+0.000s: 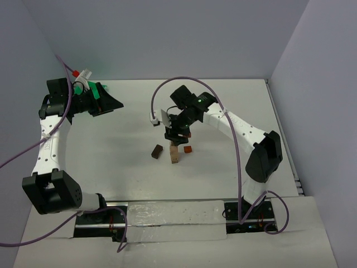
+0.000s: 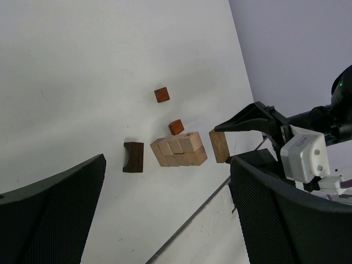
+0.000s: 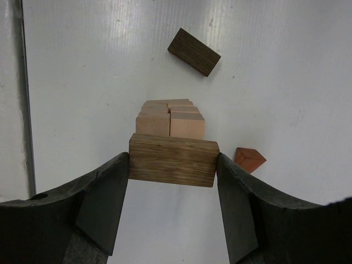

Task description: Build the wood block tower

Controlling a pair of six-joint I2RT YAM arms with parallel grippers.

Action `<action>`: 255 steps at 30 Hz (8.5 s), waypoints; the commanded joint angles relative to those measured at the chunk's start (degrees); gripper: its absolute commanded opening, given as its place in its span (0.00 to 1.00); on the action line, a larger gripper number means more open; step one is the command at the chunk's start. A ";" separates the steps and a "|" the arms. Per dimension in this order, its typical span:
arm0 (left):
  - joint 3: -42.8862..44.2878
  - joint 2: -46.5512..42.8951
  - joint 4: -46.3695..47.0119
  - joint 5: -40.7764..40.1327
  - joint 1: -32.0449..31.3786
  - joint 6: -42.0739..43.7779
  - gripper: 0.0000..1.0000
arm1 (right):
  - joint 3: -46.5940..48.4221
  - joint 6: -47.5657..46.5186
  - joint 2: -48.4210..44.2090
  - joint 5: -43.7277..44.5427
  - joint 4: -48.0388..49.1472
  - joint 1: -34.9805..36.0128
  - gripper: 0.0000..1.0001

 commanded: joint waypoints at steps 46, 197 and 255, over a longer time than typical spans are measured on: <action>-0.03 -2.45 1.90 2.60 0.62 -0.23 0.99 | -0.33 -2.67 3.04 4.07 0.93 2.79 0.51; -11.73 1.51 5.01 -14.59 -25.19 19.24 0.71 | -33.41 3.37 -5.74 -11.93 27.39 -18.35 0.75; -13.36 1.13 5.65 -17.62 -24.92 17.47 0.82 | -39.58 71.86 -5.62 27.19 41.89 -7.69 0.75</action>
